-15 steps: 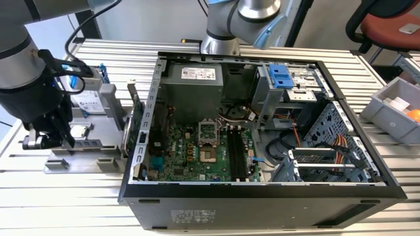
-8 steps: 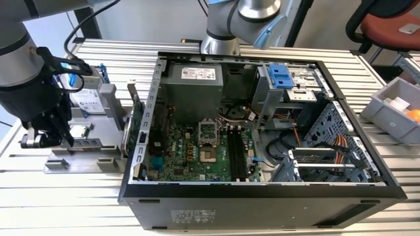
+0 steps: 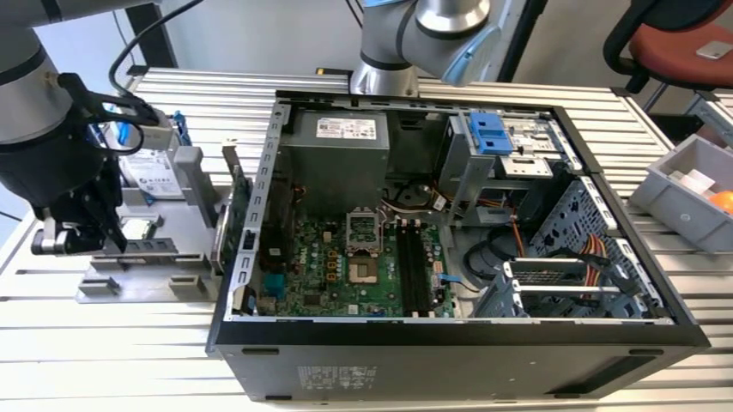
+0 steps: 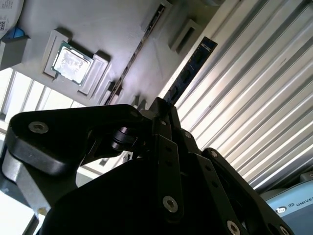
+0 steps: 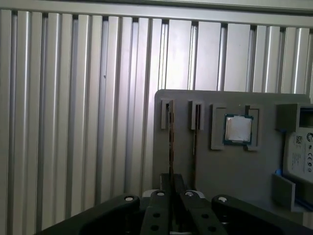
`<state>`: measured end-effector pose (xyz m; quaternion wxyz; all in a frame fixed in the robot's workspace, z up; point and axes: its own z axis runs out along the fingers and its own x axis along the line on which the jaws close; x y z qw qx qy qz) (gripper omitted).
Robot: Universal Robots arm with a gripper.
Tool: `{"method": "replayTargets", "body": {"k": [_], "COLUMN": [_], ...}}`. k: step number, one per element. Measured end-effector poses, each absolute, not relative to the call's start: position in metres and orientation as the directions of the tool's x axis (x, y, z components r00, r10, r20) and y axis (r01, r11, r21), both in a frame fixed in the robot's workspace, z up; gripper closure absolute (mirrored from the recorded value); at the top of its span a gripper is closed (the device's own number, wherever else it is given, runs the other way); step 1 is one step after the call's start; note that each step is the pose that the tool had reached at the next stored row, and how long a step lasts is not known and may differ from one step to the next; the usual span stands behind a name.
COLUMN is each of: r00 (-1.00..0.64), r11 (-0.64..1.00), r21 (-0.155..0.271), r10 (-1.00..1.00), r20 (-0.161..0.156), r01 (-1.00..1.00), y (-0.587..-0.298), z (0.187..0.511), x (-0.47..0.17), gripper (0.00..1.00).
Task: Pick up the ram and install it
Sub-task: 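Pick up the ram and move it above insertion slot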
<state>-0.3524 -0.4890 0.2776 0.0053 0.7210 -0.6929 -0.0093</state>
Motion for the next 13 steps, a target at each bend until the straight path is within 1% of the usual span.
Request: {"method": "replayTargets", "body": {"k": [13], "r00": [0.040], "r11": [-0.040], "r21": [0.021], "r10": [-0.999], "r20": [-0.006], "r01": [-0.999], "y": [-0.489], "z": [0.292], "x": [-0.352], "gripper": [1.00]}}
